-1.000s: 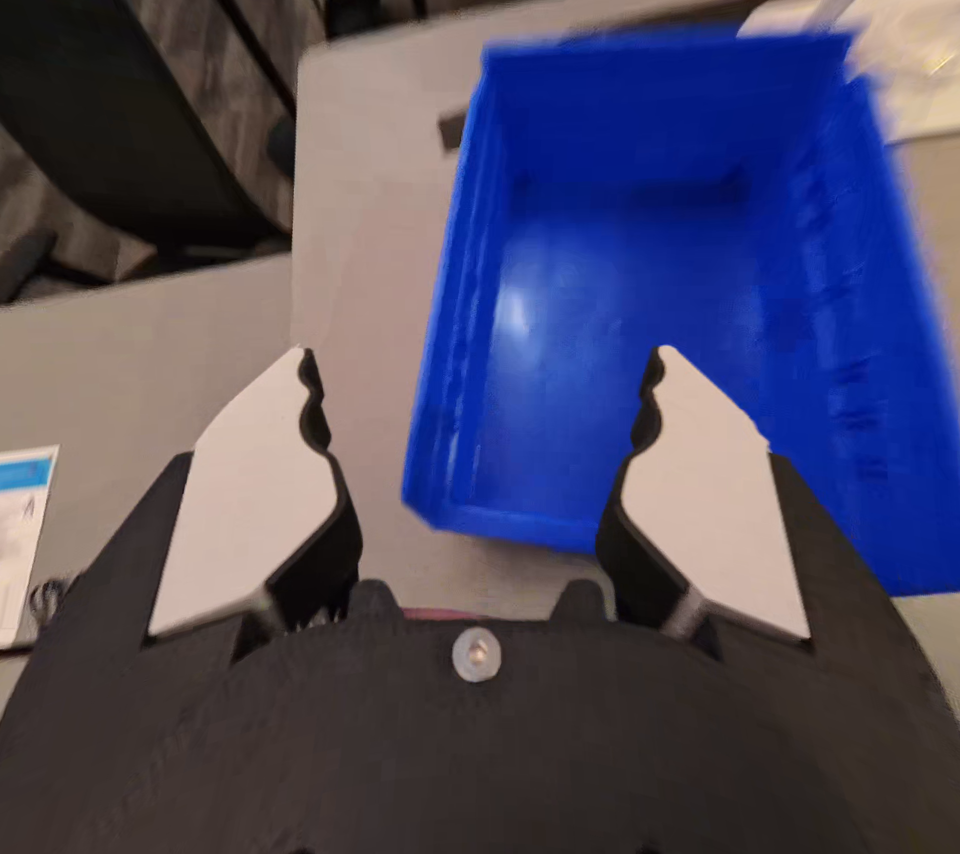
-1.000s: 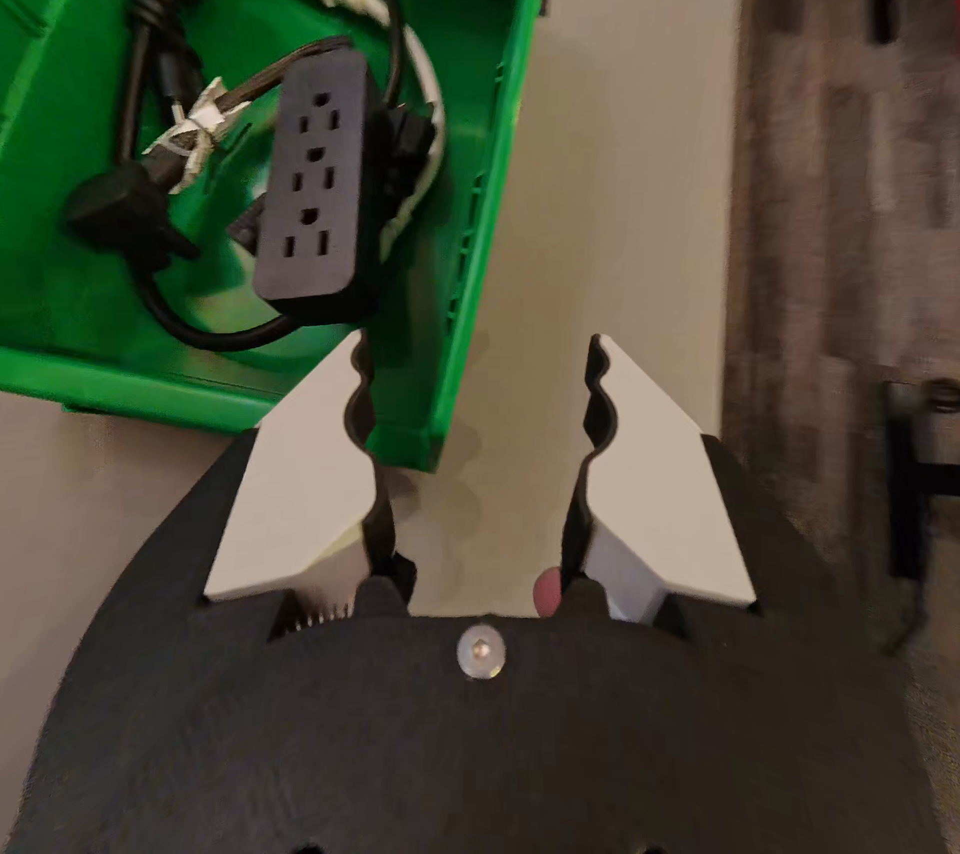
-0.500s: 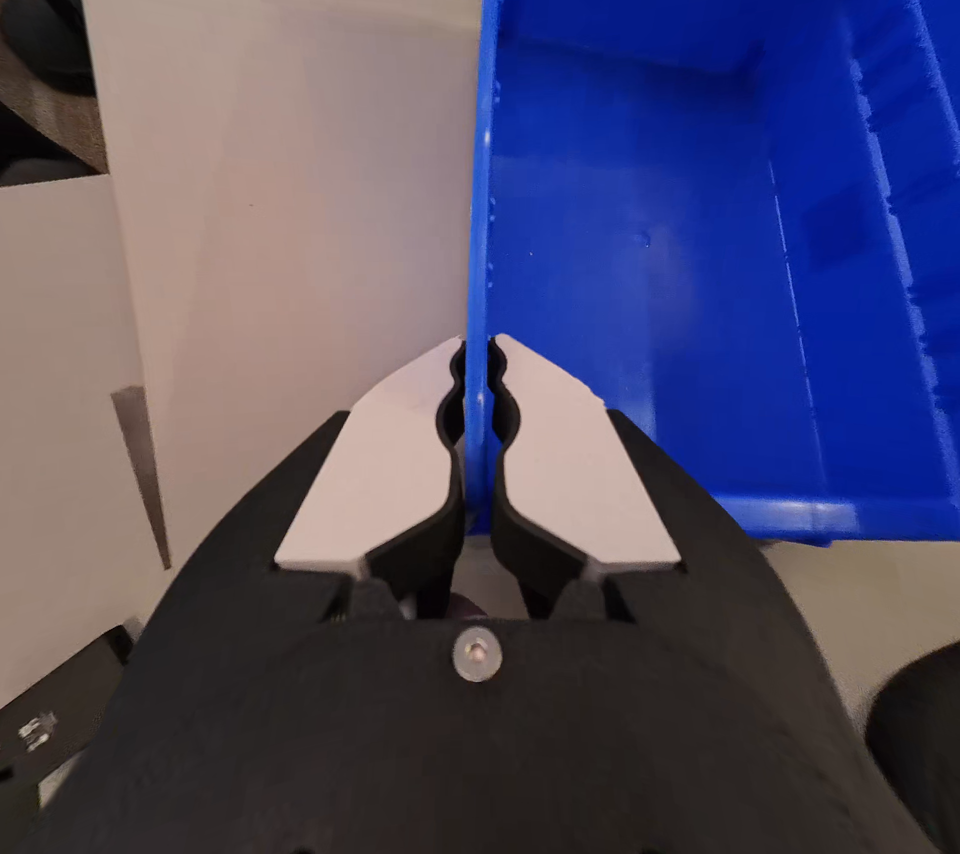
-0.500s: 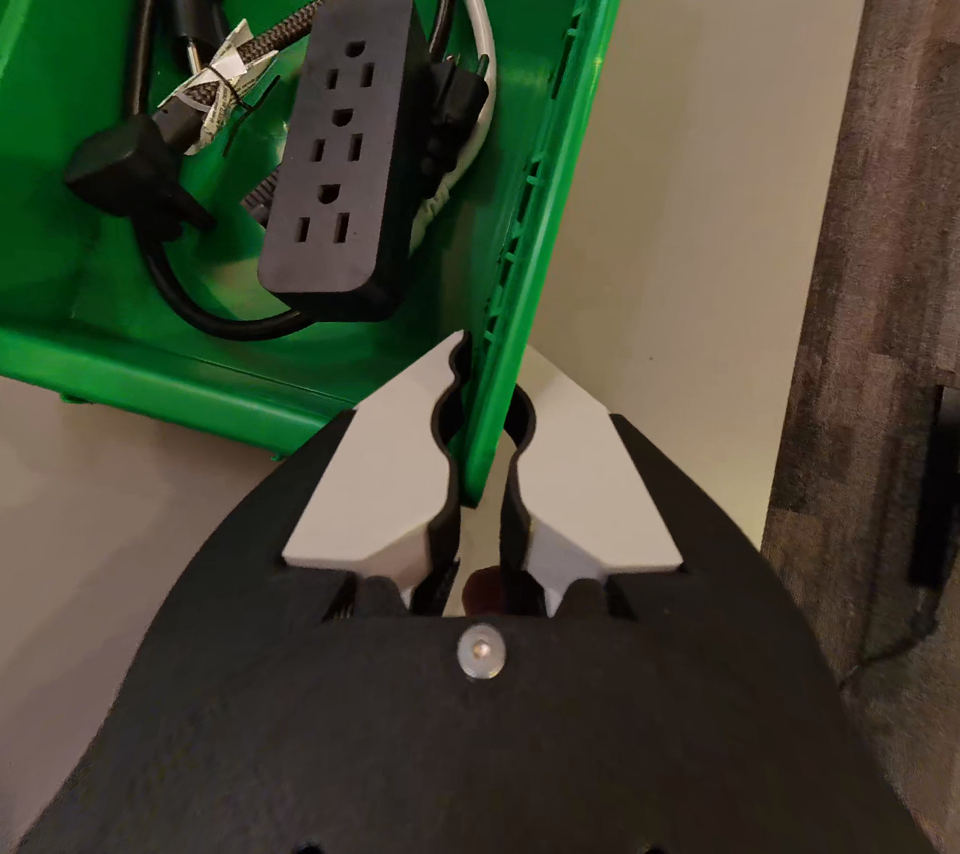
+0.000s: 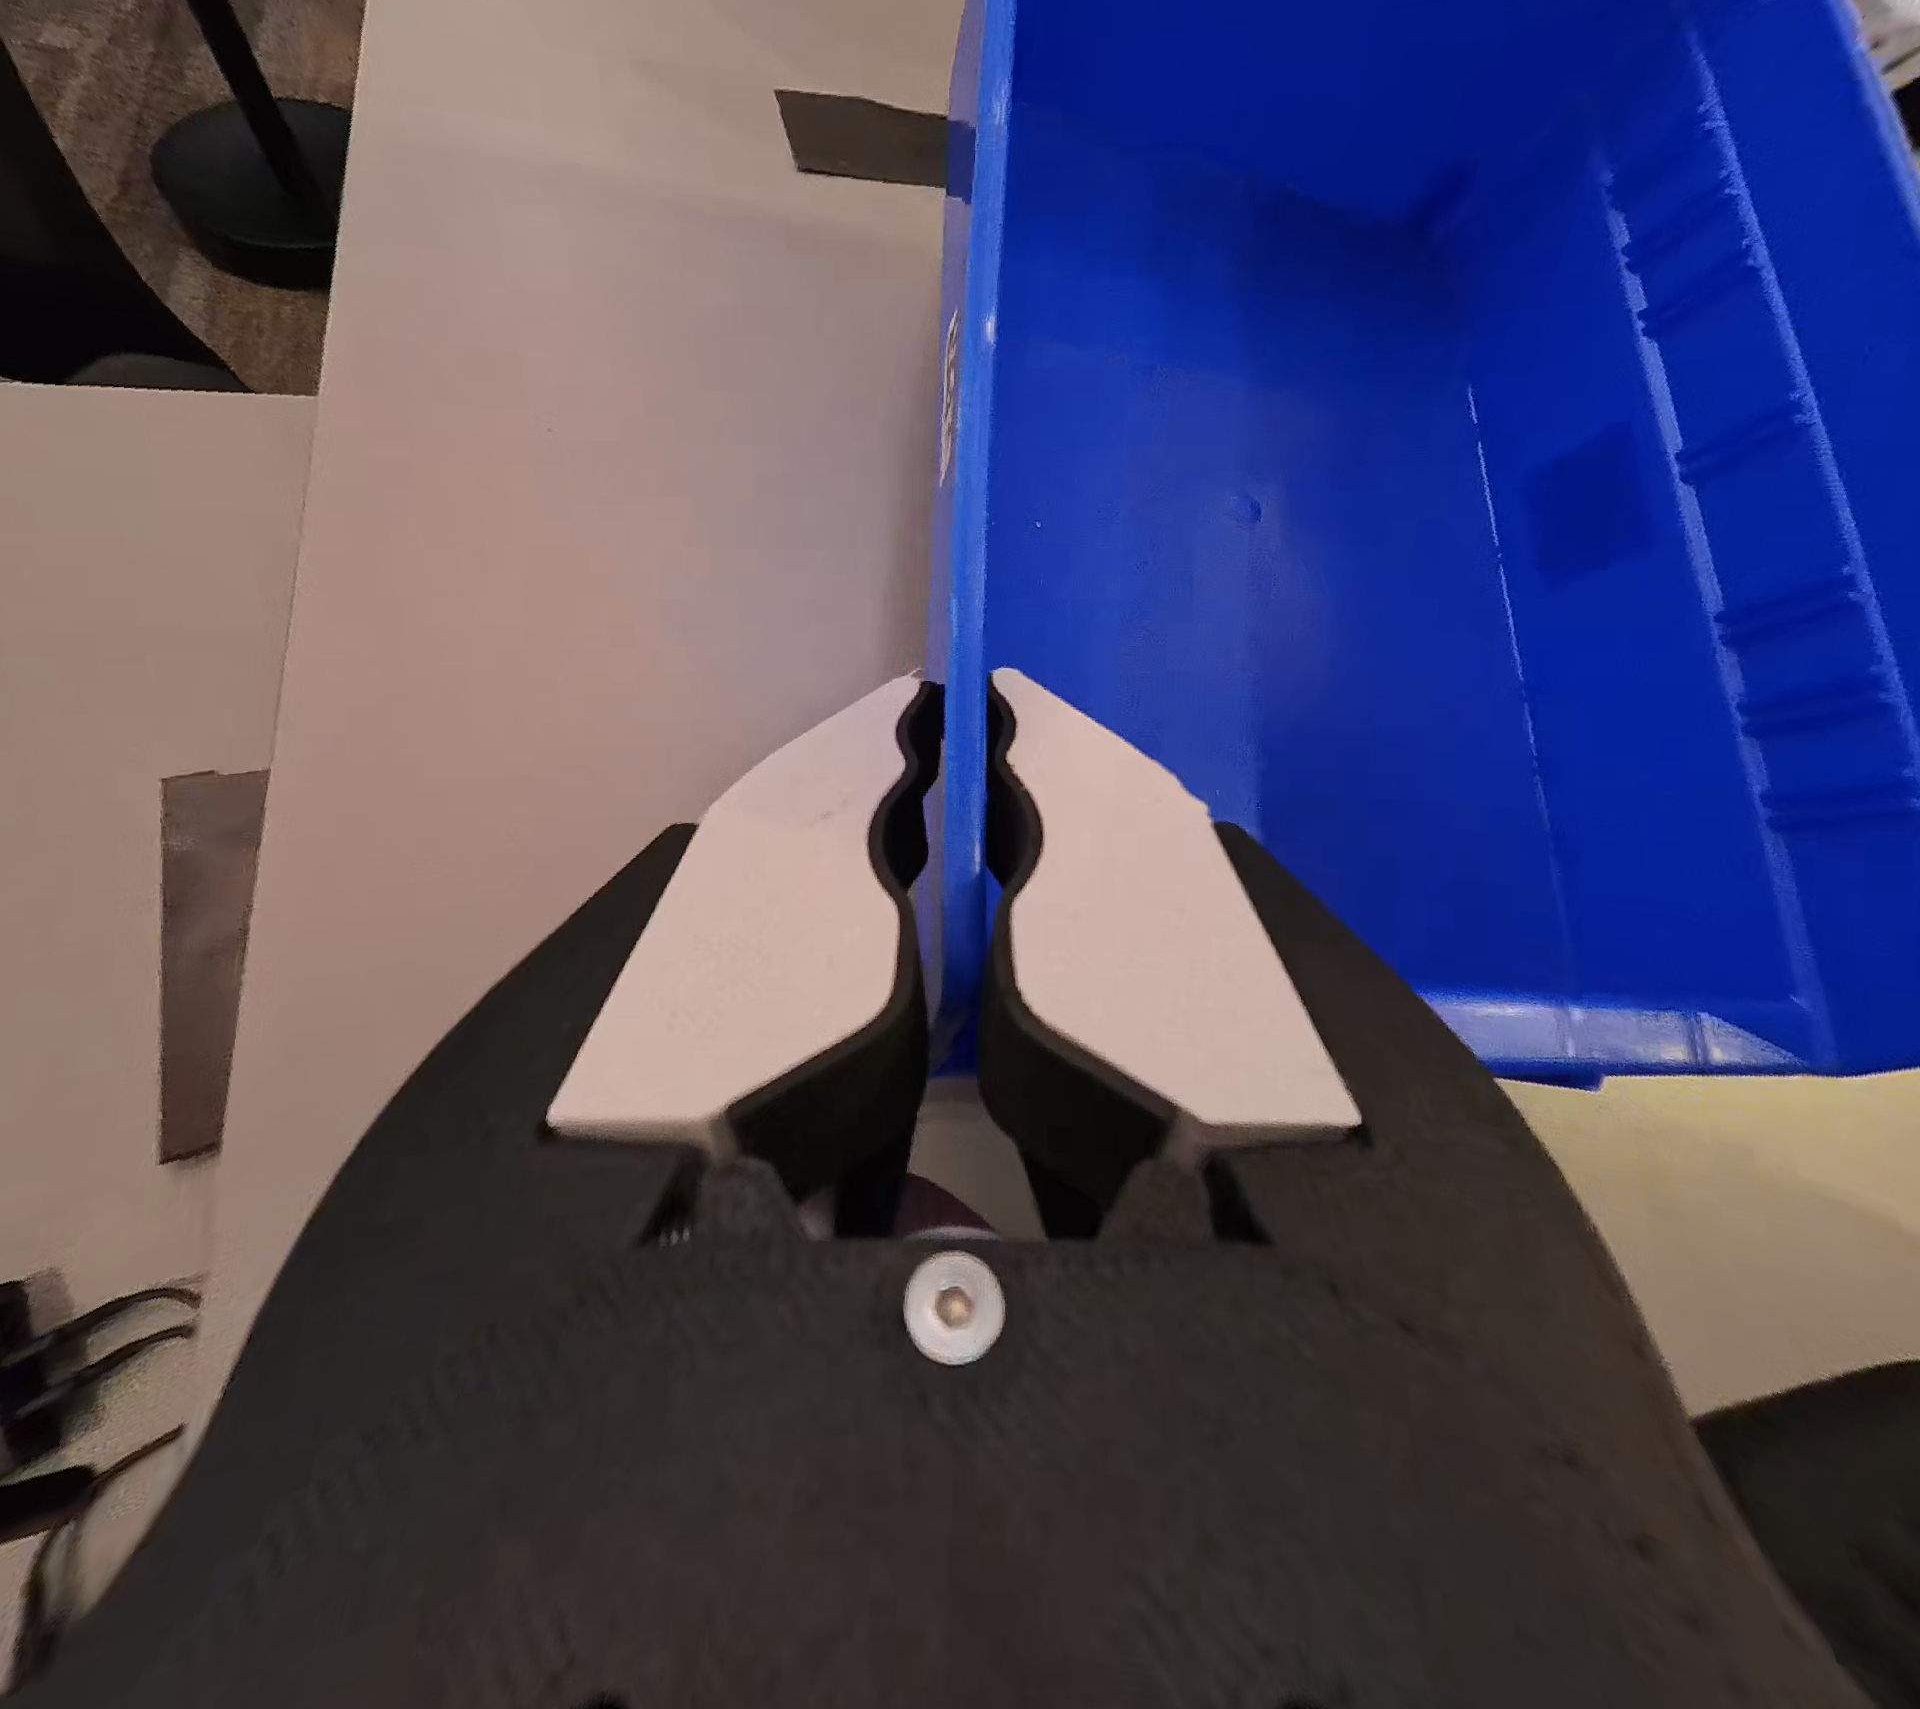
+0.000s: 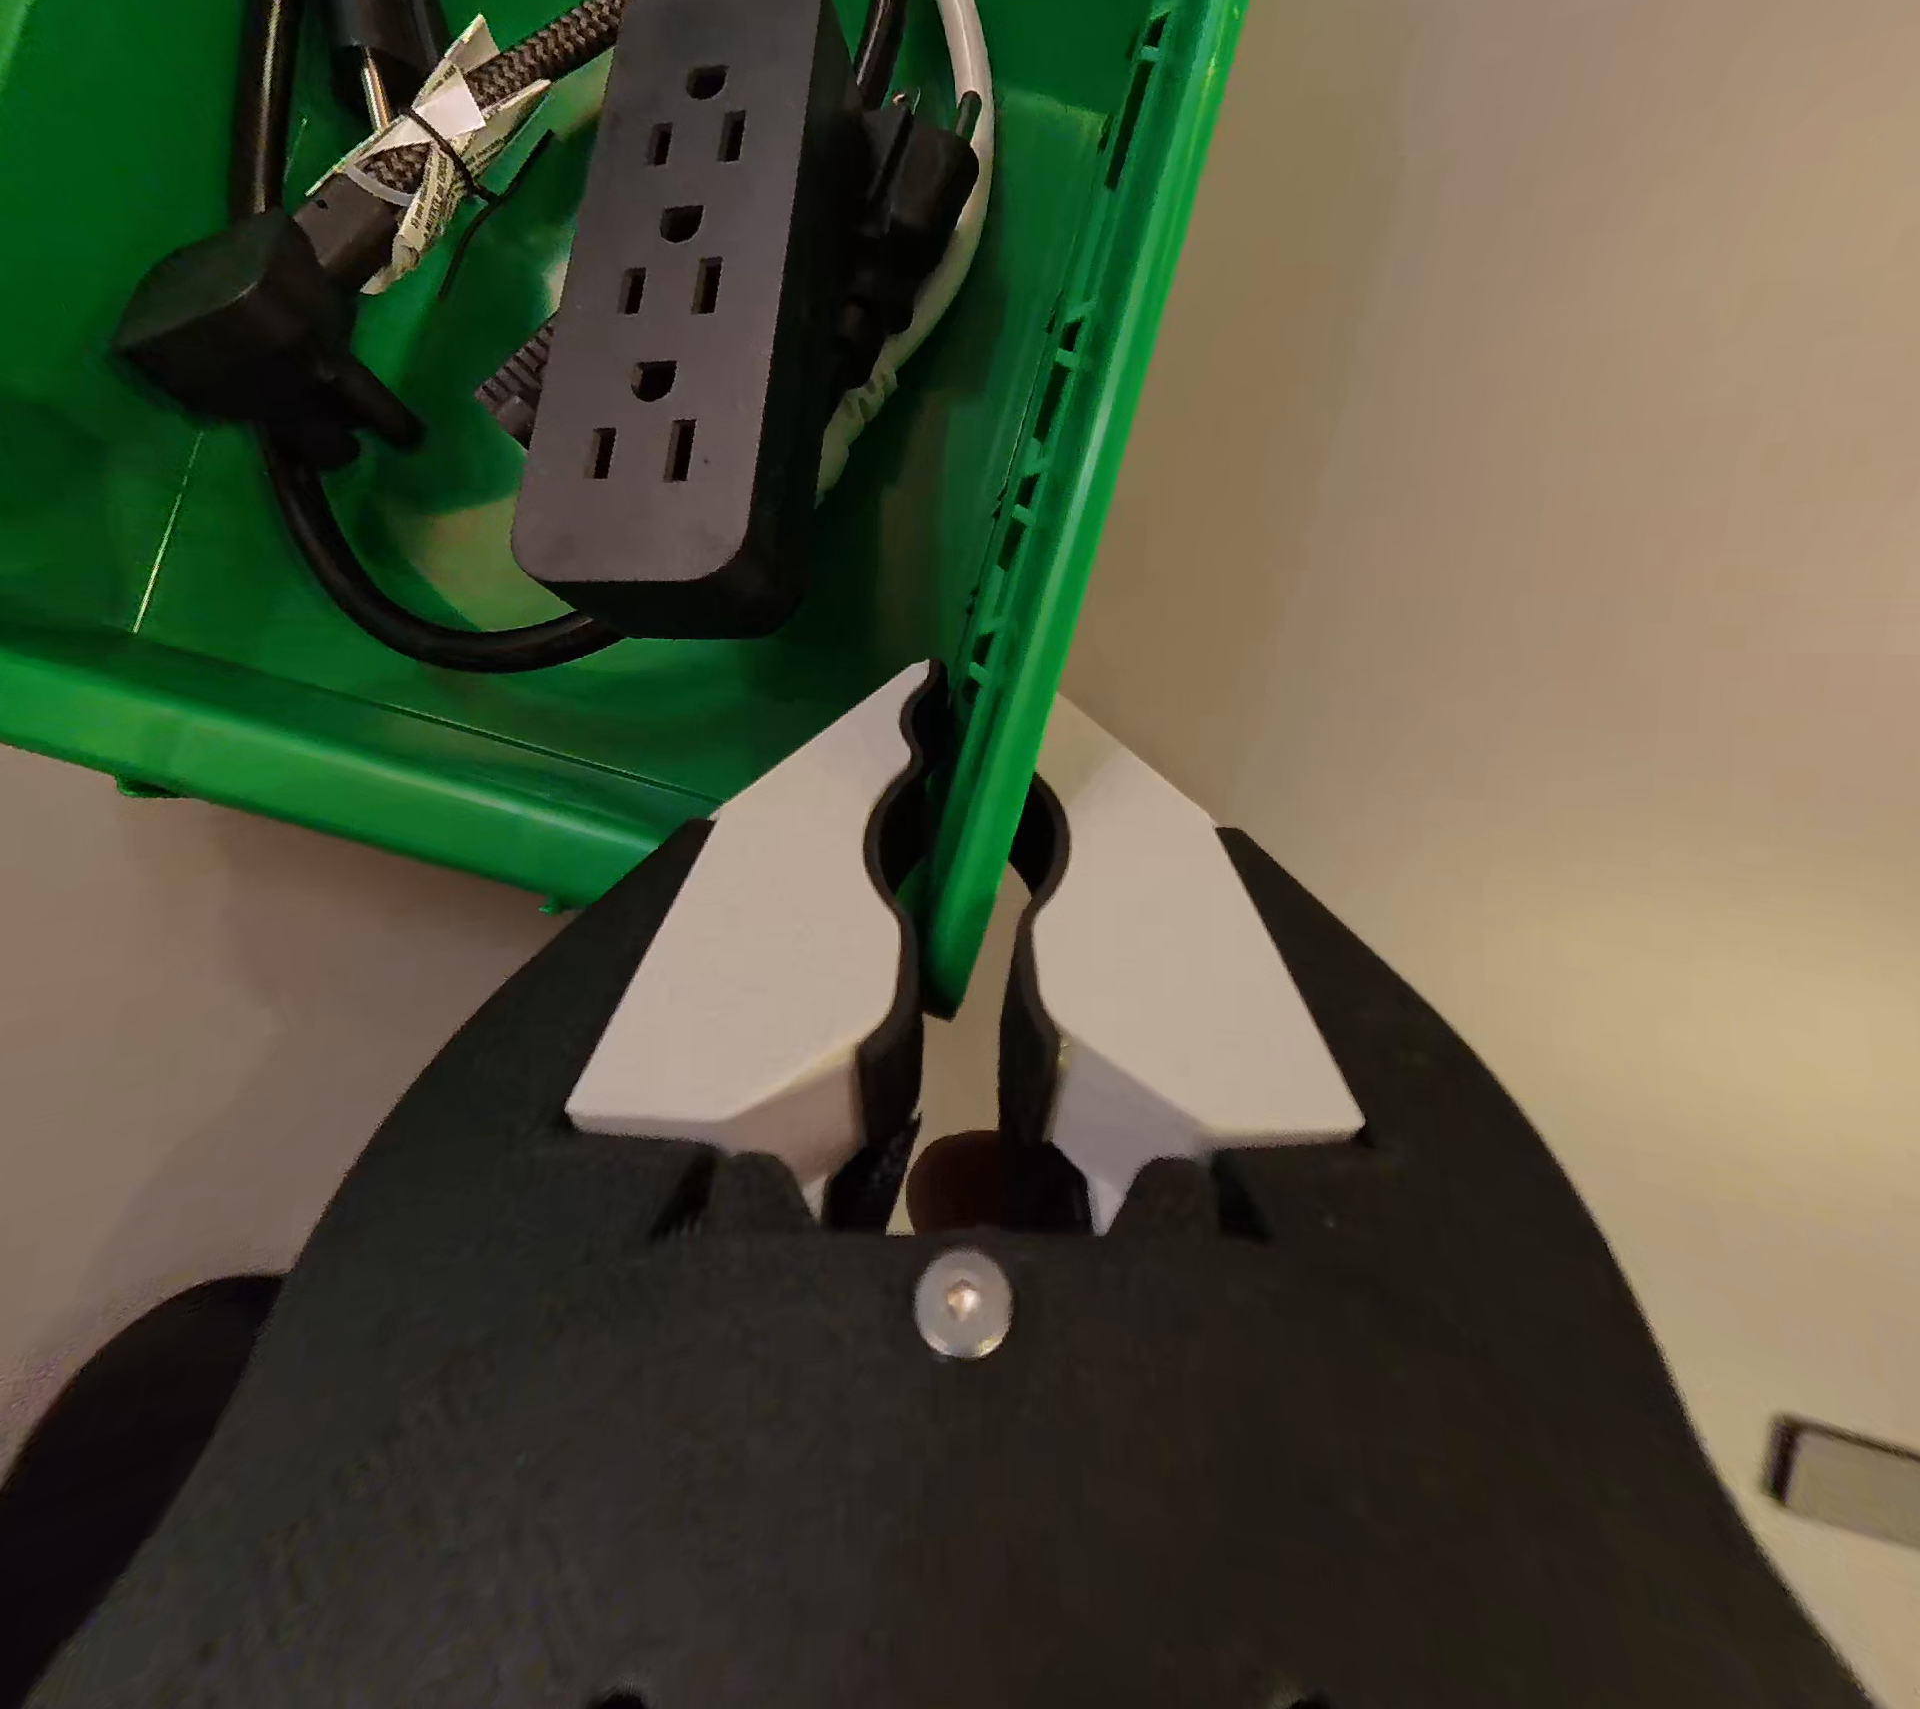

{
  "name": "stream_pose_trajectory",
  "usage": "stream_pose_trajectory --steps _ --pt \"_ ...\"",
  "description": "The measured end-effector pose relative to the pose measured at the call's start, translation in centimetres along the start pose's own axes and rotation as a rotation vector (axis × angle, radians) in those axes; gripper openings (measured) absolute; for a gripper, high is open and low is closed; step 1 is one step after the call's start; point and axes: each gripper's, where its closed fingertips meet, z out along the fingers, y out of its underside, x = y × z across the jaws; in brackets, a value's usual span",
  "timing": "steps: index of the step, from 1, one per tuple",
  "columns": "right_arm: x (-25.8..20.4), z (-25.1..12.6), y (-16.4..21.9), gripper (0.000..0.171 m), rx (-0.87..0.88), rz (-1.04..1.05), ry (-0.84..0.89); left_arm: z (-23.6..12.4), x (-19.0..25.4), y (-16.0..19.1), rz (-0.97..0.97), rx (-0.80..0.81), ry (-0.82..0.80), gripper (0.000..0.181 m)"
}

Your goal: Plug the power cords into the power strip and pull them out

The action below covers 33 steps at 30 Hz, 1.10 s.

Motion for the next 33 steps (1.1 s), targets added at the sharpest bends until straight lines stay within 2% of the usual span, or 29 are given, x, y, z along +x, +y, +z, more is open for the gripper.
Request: stream_pose_trajectory --steps 14,22,23,24,30,33 --pt "-16.8 -2.2 3.0 0.003 0.014 -0.093 -0.093 -6.1 3.0 -2.0 -0.105 0.219 0.051 0.005" --pt "-26.9 -0.3 0.1 0.002 0.043 -0.069 -0.212 -9.3 4.1 -0.8 -0.166 0.279 0.085 0.005" --pt "-28.4 -0.1 -0.4 0.006 0.059 -0.066 -0.226 -9.6 4.0 -0.7 -0.172 0.284 0.086 0.005" --pt "-30.1 0.2 -0.9 0.017 0.075 -0.043 -0.258 -10.0 4.0 -0.7 -0.18 0.289 0.087 0.005" --pt "-38.3 1.7 -3.2 0.036 0.114 0.221 -0.473 -12.5 3.6 -0.4 -0.216 0.329 0.094 0.005" --pt "-40.6 2.4 -4.4 0.025 0.144 0.161 -0.443 -13.6 3.3 -0.2 -0.22 0.341 0.09 0.005"
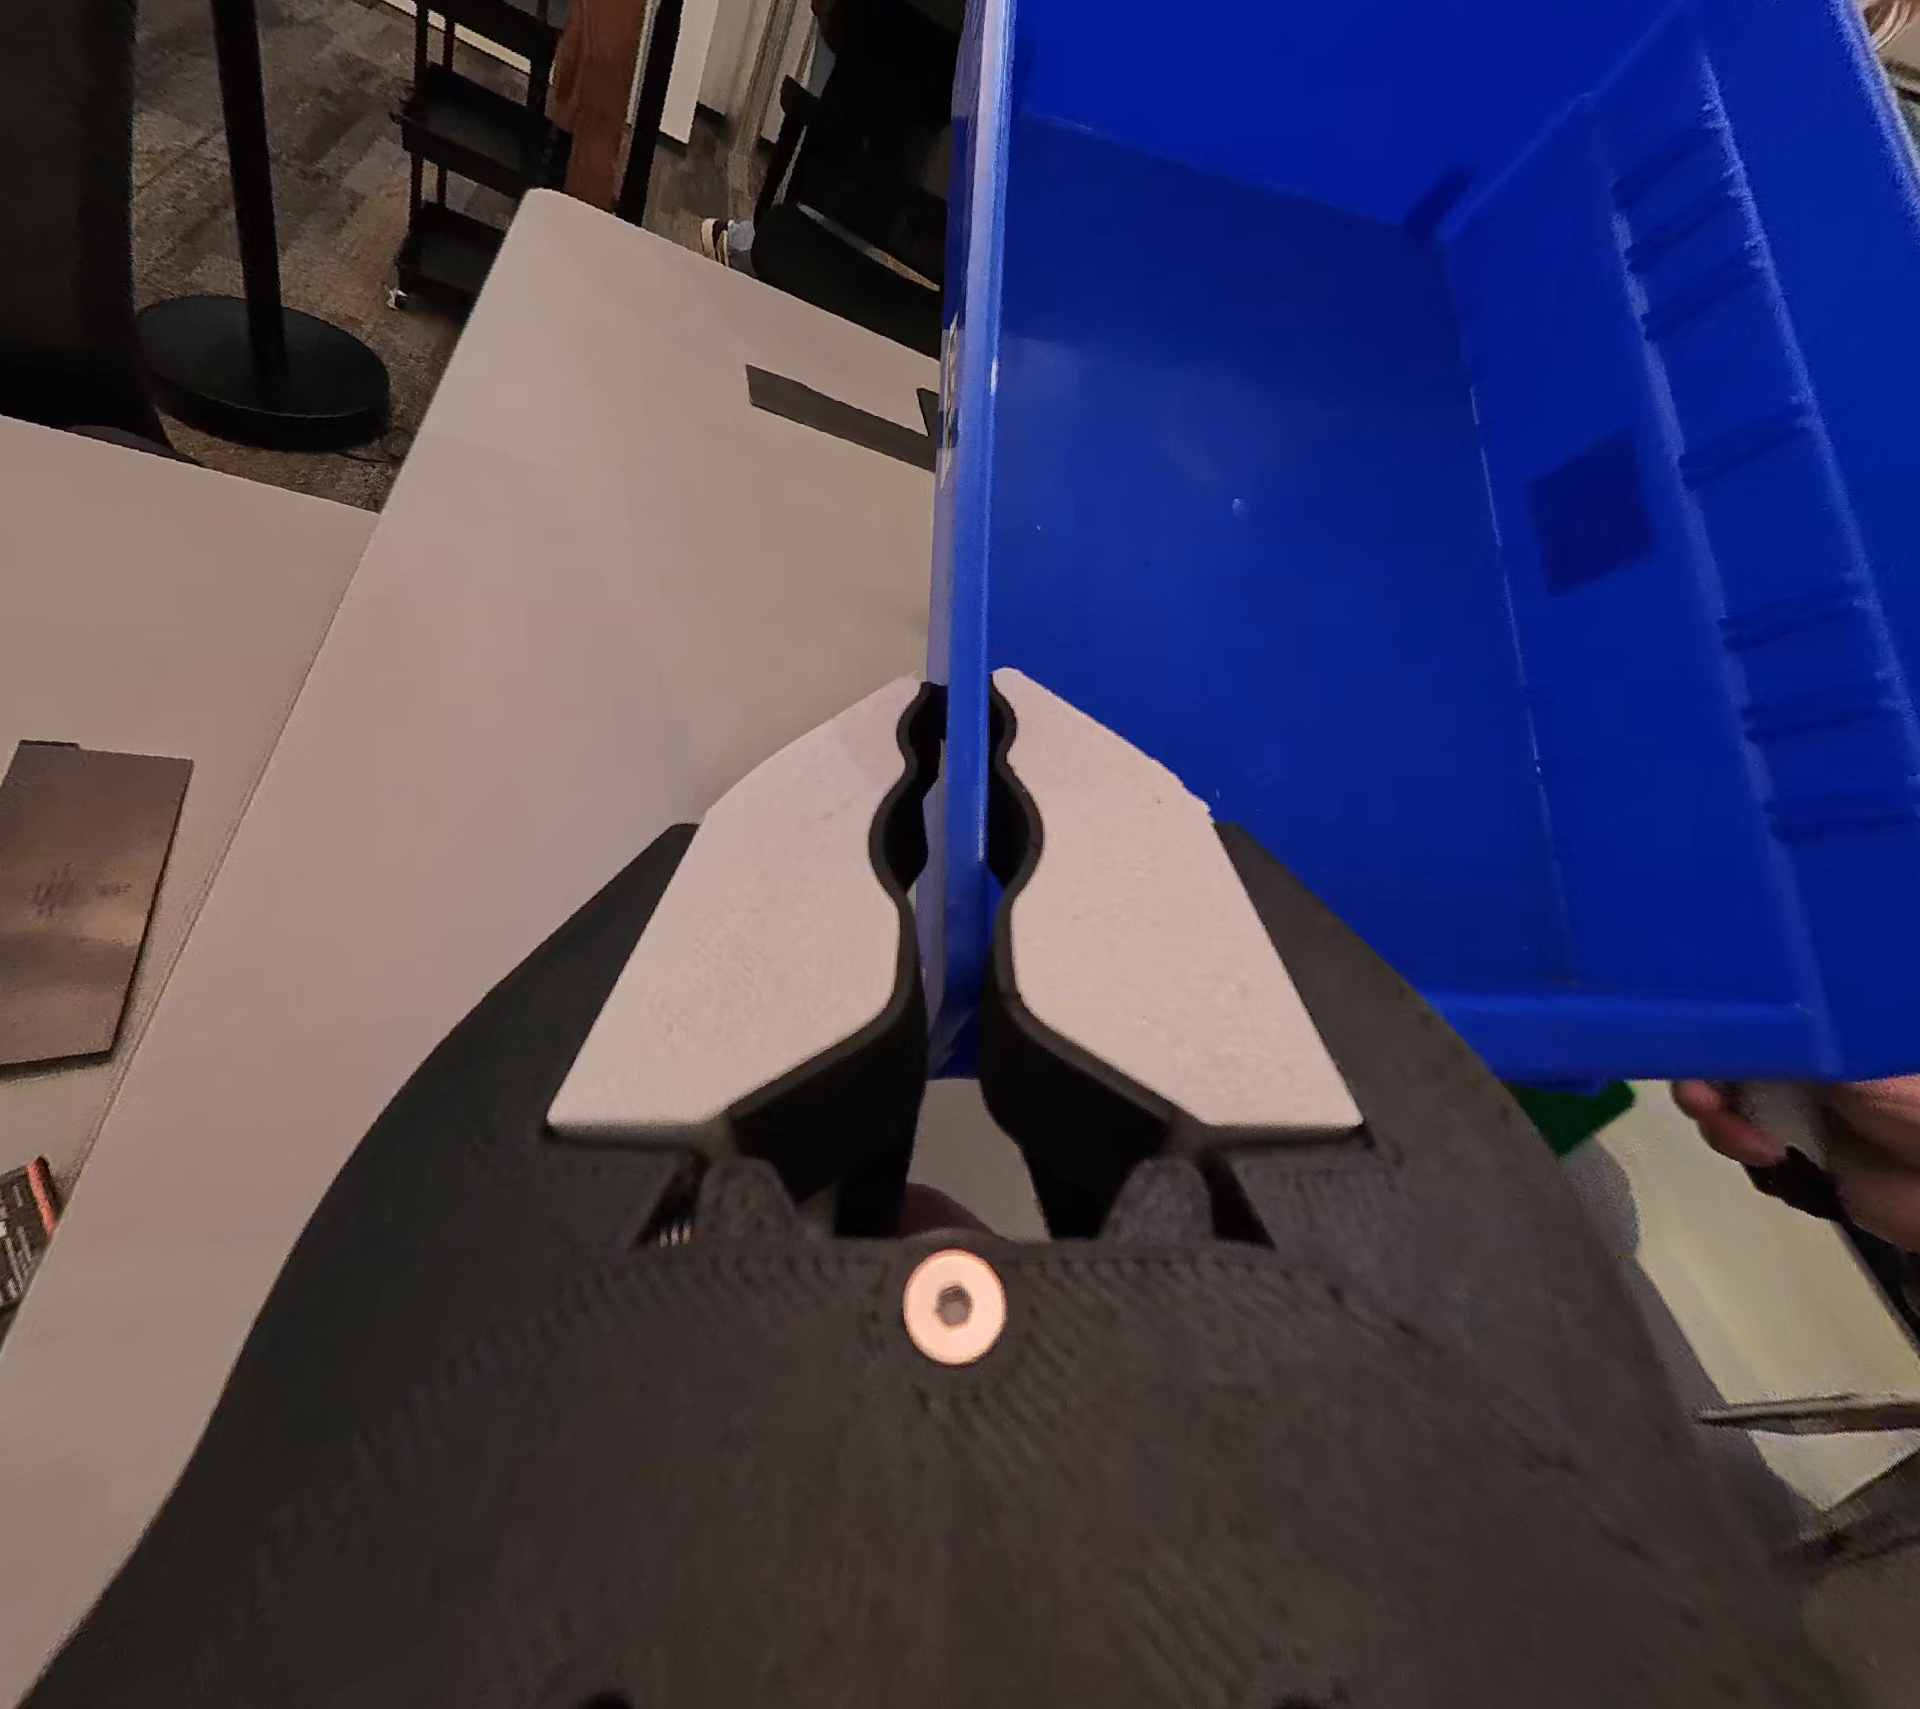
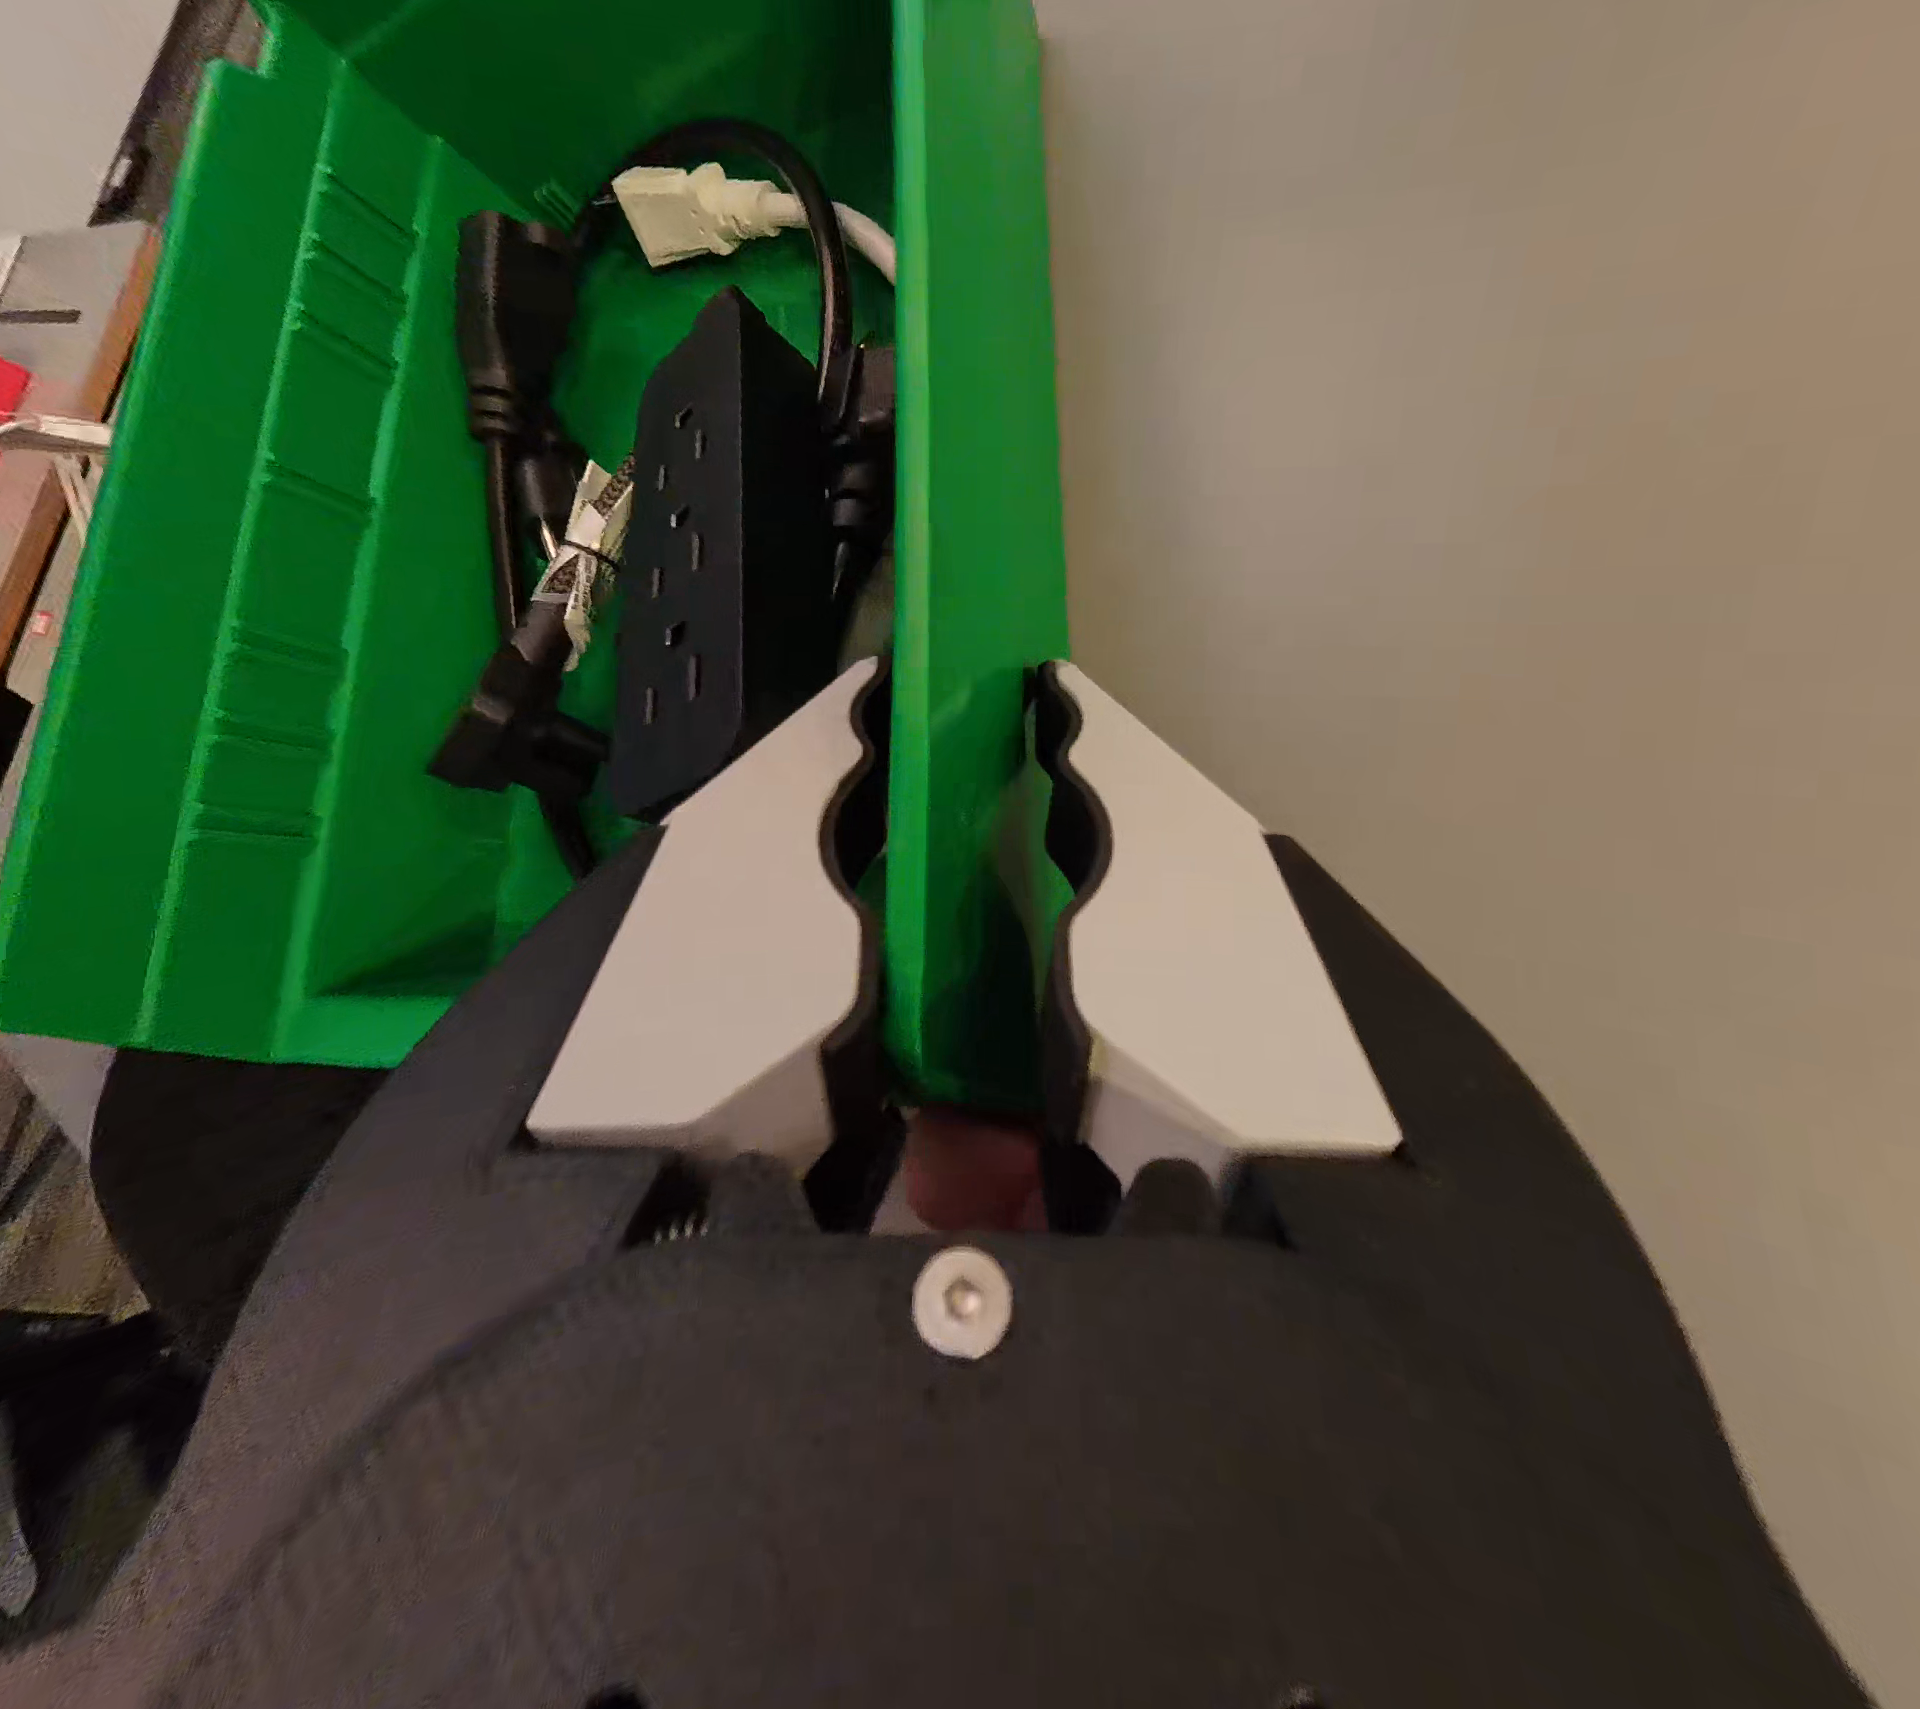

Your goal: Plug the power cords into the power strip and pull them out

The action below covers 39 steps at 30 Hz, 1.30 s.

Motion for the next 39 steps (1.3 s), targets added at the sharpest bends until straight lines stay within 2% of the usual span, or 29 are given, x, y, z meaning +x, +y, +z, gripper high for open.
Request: stream_pose_trajectory --steps 5,11,15,18,23,26,28,29,32,34,36,39 --pt "-4.6 3.2 -1.0 0.045 -0.011 0.04 -0.121 -1.3 -0.7 -0.4 -0.018 0.016 -0.011 0.005" --pt "-12.2 6.6 -1.0 0.09 -0.033 -0.007 -0.303 -2.8 -1.2 -1.7 -0.011 0.044 -0.024 0.005" --pt "-16.0 8.4 -1.0 0.094 -0.056 0.014 -0.42 -3.9 -1.7 -2.6 -0.011 0.063 -0.044 0.005" --pt "-19.0 9.2 -1.0 0.11 -0.054 0.043 -0.51 -4.7 -2.0 -3.1 -0.014 0.076 -0.056 0.005" --pt "-23.0 11.0 -0.7 0.122 -0.068 -0.011 -0.572 -5.7 -2.5 -3.8 -0.018 0.097 -0.075 0.005" --pt "-25.4 12.1 -0.5 0.12 -0.096 0.012 -0.645 -5.9 -2.5 -4.1 -0.014 0.099 -0.084 0.006" --pt "-26.5 12.7 0.7 0.107 -0.195 0.02 -0.686 -5.9 -2.3 -4.3 -0.01 0.095 -0.089 0.006" --pt "-26.7 12.8 0.8 0.112 -0.212 0.032 -0.703 -5.8 -2.1 -4.4 -0.008 0.091 -0.089 0.006" --pt "-24.8 11.6 -1.5 0.116 -0.137 0.038 -0.694 -5.3 -0.8 -4.9 0.022 0.078 -0.087 0.005" --pt "-23.0 9.0 -3.7 0.121 -0.051 -0.011 -0.693 -4.5 0.6 -5.1 0.047 0.062 -0.073 0.005" --pt "-21.1 5.2 -6.0 0.122 0.054 -0.08 -0.704 -3.2 2.5 -5.1 0.08 0.039 -0.057 0.006" --pt "-18.2 -2.7 -9.6 0.105 0.265 -0.115 -0.736 0.0 6.3 -4.3 0.122 -0.022 -0.018 0.005"
